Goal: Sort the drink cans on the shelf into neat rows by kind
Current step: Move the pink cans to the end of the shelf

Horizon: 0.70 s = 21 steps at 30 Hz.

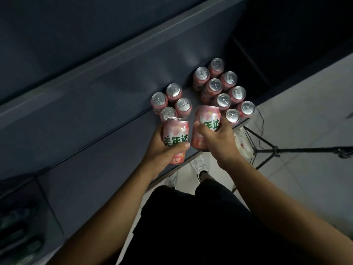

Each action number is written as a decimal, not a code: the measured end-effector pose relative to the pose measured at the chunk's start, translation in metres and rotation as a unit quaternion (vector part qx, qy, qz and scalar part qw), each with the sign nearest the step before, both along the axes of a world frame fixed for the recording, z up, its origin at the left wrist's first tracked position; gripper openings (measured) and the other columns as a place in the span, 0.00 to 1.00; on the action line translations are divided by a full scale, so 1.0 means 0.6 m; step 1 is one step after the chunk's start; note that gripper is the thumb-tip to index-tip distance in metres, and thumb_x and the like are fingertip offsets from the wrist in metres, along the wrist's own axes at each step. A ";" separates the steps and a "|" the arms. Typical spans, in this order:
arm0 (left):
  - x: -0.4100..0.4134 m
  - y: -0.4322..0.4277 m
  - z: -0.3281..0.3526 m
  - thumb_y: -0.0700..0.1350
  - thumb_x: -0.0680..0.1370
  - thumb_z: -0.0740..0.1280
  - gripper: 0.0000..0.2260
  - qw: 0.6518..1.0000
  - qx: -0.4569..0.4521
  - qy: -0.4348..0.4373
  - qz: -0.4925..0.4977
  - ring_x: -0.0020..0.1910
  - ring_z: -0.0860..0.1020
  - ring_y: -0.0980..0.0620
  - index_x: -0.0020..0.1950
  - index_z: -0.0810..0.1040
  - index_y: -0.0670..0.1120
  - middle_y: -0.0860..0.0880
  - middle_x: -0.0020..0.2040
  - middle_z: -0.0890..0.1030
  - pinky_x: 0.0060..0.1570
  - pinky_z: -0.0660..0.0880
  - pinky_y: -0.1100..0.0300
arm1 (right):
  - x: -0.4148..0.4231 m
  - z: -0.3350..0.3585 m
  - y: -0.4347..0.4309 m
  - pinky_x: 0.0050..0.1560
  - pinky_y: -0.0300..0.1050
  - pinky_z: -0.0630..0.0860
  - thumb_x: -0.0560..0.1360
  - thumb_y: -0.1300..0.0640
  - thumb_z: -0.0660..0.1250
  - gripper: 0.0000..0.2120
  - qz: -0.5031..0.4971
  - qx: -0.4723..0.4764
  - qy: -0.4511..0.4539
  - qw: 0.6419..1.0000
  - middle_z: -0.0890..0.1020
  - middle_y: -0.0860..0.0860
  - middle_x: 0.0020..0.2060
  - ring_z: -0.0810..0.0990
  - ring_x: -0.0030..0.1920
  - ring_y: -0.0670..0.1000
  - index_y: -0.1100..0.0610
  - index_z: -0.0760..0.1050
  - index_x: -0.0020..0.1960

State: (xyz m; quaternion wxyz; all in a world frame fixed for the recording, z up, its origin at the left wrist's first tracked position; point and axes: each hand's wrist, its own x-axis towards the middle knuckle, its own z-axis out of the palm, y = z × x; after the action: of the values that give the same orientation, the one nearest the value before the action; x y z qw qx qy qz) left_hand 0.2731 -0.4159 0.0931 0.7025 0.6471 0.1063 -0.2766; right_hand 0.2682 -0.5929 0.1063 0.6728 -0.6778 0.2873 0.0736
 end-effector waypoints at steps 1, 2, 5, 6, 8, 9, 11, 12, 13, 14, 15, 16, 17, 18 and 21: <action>-0.002 -0.006 -0.008 0.41 0.67 0.79 0.29 0.999 0.025 -0.010 0.019 0.46 0.83 0.56 0.65 0.72 0.52 0.55 0.49 0.83 0.43 0.78 0.60 | 0.004 -0.008 -0.003 0.54 0.62 0.84 0.74 0.50 0.78 0.25 0.009 -0.006 -0.002 1.000 0.85 0.57 0.54 0.86 0.53 0.57 0.60 0.74 0.65; -0.003 -0.013 -0.015 0.39 0.68 0.79 0.31 0.998 0.054 -0.024 0.035 0.47 0.83 0.57 0.67 0.71 0.52 0.56 0.50 0.83 0.42 0.78 0.62 | 0.008 -0.013 -0.007 0.55 0.61 0.83 0.72 0.48 0.79 0.28 0.020 -0.014 -0.004 1.000 0.85 0.56 0.54 0.86 0.54 0.56 0.60 0.73 0.65; -0.008 -0.035 -0.041 0.38 0.68 0.79 0.34 0.989 0.108 -0.053 0.085 0.51 0.83 0.55 0.70 0.69 0.52 0.57 0.54 0.83 0.45 0.79 0.61 | 0.017 -0.029 -0.023 0.48 0.46 0.83 0.75 0.57 0.77 0.25 0.075 -0.052 -0.022 0.996 0.83 0.52 0.47 0.84 0.46 0.45 0.63 0.69 0.64; -0.010 -0.043 -0.050 0.38 0.68 0.79 0.35 0.987 0.117 -0.058 0.098 0.52 0.83 0.54 0.71 0.68 0.52 0.57 0.55 0.83 0.47 0.80 0.58 | 0.019 -0.037 -0.032 0.43 0.46 0.83 0.75 0.62 0.76 0.23 0.093 -0.057 -0.029 0.994 0.82 0.52 0.43 0.82 0.41 0.44 0.64 0.67 0.64; -0.015 -0.059 -0.069 0.37 0.68 0.79 0.35 0.981 0.133 -0.065 0.124 0.56 0.82 0.53 0.71 0.69 0.54 0.55 0.59 0.82 0.54 0.81 0.52 | 0.024 -0.049 -0.048 0.39 0.45 0.82 0.74 0.66 0.75 0.24 0.122 -0.066 -0.042 0.989 0.80 0.50 0.40 0.81 0.37 0.42 0.64 0.66 0.63; -0.016 -0.068 -0.077 0.37 0.68 0.79 0.36 0.978 0.141 -0.072 0.137 0.58 0.81 0.54 0.70 0.69 0.55 0.53 0.61 0.80 0.57 0.80 0.52 | 0.028 -0.058 -0.056 0.39 0.39 0.80 0.73 0.67 0.76 0.25 0.139 -0.086 -0.045 0.985 0.79 0.48 0.40 0.81 0.36 0.40 0.63 0.65 0.63; -0.015 -0.083 -0.097 0.36 0.66 0.81 0.35 0.968 0.177 -0.088 0.154 0.61 0.79 0.57 0.67 0.71 0.58 0.49 0.64 0.77 0.60 0.78 0.56 | 0.040 -0.083 -0.069 0.44 0.38 0.81 0.71 0.65 0.79 0.28 0.163 -0.107 -0.051 0.979 0.80 0.47 0.43 0.82 0.41 0.39 0.63 0.66 0.63; -0.013 -0.089 -0.109 0.36 0.66 0.81 0.33 0.963 0.199 -0.095 0.155 0.59 0.79 0.58 0.65 0.72 0.56 0.48 0.63 0.76 0.59 0.77 0.58 | 0.045 -0.092 -0.073 0.48 0.46 0.83 0.69 0.62 0.80 0.30 0.171 -0.105 -0.048 0.978 0.82 0.48 0.46 0.83 0.45 0.42 0.61 0.66 0.63; -0.012 -0.092 -0.122 0.37 0.66 0.81 0.30 0.959 0.216 -0.102 0.155 0.58 0.79 0.56 0.63 0.73 0.53 0.47 0.60 0.77 0.57 0.77 0.55 | 0.050 -0.104 -0.077 0.51 0.52 0.82 0.68 0.60 0.81 0.31 0.175 -0.111 -0.043 0.977 0.82 0.50 0.49 0.84 0.48 0.46 0.60 0.67 0.63; -0.010 -0.095 -0.135 0.39 0.66 0.82 0.29 0.955 0.230 -0.103 0.154 0.57 0.80 0.53 0.62 0.74 0.50 0.47 0.59 0.79 0.56 0.78 0.51 | 0.055 -0.118 -0.081 0.54 0.54 0.81 0.67 0.58 0.82 0.31 0.180 -0.119 -0.040 0.976 0.81 0.51 0.51 0.83 0.50 0.49 0.58 0.67 0.62; -0.009 -0.098 -0.146 0.41 0.66 0.82 0.28 0.953 0.238 -0.098 0.158 0.56 0.81 0.50 0.63 0.74 0.48 0.47 0.58 0.80 0.57 0.79 0.48 | 0.060 -0.130 -0.084 0.56 0.54 0.80 0.65 0.57 0.82 0.31 0.183 -0.128 -0.040 0.974 0.81 0.52 0.51 0.82 0.51 0.50 0.58 0.68 0.61; -0.008 -0.102 -0.155 0.41 0.66 0.82 0.29 0.951 0.247 -0.093 0.163 0.56 0.81 0.50 0.63 0.75 0.48 0.50 0.57 0.81 0.57 0.79 0.47 | 0.065 -0.142 -0.085 0.57 0.54 0.79 0.64 0.55 0.82 0.31 0.185 -0.137 -0.039 0.972 0.80 0.52 0.52 0.82 0.52 0.51 0.57 0.69 0.60; -0.006 -0.105 -0.163 0.41 0.66 0.82 0.28 0.947 0.255 -0.090 0.172 0.56 0.81 0.52 0.63 0.75 0.49 0.52 0.56 0.82 0.57 0.80 0.49 | 0.071 -0.155 -0.086 0.57 0.54 0.79 0.63 0.53 0.82 0.32 0.185 -0.144 -0.040 0.971 0.80 0.53 0.52 0.81 0.52 0.52 0.56 0.70 0.60; -0.003 -0.110 -0.170 0.41 0.66 0.81 0.28 0.943 0.266 -0.085 0.181 0.54 0.82 0.55 0.62 0.75 0.51 0.55 0.54 0.83 0.56 0.80 0.54 | 0.078 -0.166 -0.085 0.58 0.56 0.79 0.62 0.51 0.82 0.32 0.189 -0.156 -0.037 0.969 0.79 0.54 0.54 0.81 0.54 0.53 0.56 0.70 0.60; 0.006 -0.120 -0.196 0.40 0.65 0.81 0.30 0.931 0.287 -0.064 0.215 0.51 0.81 0.64 0.62 0.74 0.56 0.62 0.51 0.82 0.50 0.77 0.68 | 0.092 -0.202 -0.084 0.58 0.59 0.78 0.60 0.47 0.82 0.32 0.197 -0.188 -0.027 0.962 0.79 0.54 0.55 0.80 0.55 0.54 0.53 0.72 0.59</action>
State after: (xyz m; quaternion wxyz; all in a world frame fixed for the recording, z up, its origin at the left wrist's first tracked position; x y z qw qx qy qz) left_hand 0.2768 -0.4877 -0.0243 0.5347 0.7992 0.2722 -0.0347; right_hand 0.3232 -0.6431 -0.0151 0.5133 -0.8368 0.1384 0.1308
